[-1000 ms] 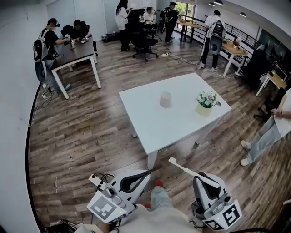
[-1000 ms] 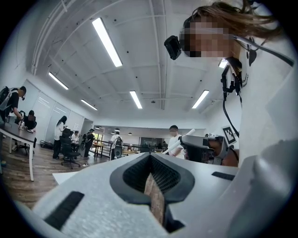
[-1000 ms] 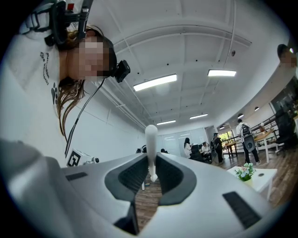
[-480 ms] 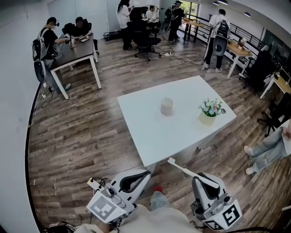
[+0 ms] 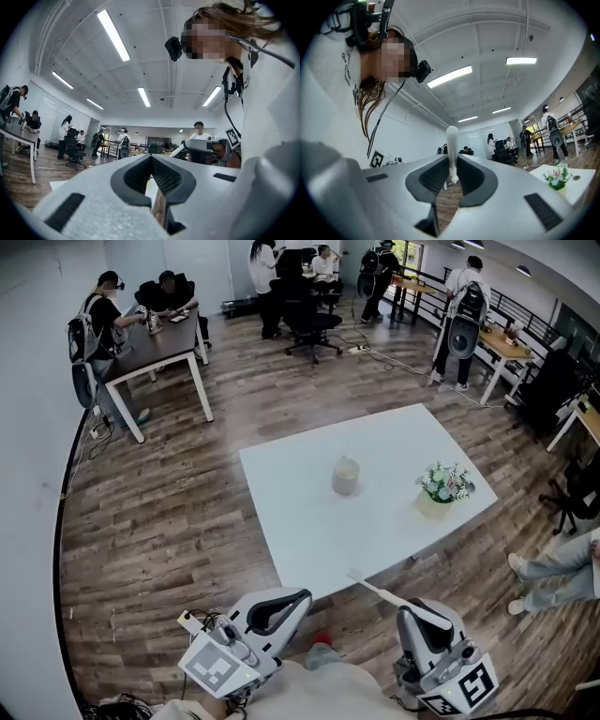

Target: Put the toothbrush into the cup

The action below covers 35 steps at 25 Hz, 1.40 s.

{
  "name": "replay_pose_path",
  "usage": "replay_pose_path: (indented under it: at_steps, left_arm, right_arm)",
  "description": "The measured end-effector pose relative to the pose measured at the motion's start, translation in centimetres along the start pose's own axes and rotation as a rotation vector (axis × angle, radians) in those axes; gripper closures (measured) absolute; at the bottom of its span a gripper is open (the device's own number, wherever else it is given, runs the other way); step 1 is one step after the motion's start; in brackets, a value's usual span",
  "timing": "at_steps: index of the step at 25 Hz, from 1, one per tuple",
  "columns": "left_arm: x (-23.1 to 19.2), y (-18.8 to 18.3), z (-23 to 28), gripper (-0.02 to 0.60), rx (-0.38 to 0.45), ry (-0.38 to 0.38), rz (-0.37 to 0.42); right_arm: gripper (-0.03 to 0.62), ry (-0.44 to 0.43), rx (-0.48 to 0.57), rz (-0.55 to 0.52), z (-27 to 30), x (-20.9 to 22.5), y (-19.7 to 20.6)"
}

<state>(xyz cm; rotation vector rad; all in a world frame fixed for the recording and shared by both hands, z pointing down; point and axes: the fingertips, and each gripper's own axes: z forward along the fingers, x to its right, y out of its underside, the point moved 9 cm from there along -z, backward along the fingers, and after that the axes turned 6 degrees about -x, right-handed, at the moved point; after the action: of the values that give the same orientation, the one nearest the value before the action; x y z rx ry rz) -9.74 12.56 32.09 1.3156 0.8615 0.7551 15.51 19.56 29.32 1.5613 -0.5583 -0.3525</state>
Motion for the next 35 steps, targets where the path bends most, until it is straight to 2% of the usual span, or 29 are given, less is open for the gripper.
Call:
replay_pose_path:
  at_steps: [12,22,35]
  left_arm:
    - [-2.8,-0.2,5.7,0.574,-0.016,-0.032,0.005]
    - [-4.6,-0.2,7.1,0.574,-0.033,-0.045,-0.006]
    - [-11.0,-0.7,9.6,0.574,-0.031,0.021,-0.022]
  right_arm:
    - [0.536,-0.041,-0.016,0.026,3.3,6.6,0.6]
    - [0.536,-0.053,-0.023,0.043,5.4,8.4,1.1]
    - [0.536,0.003,-0.029,0.029,11.1,10.1,0.9]
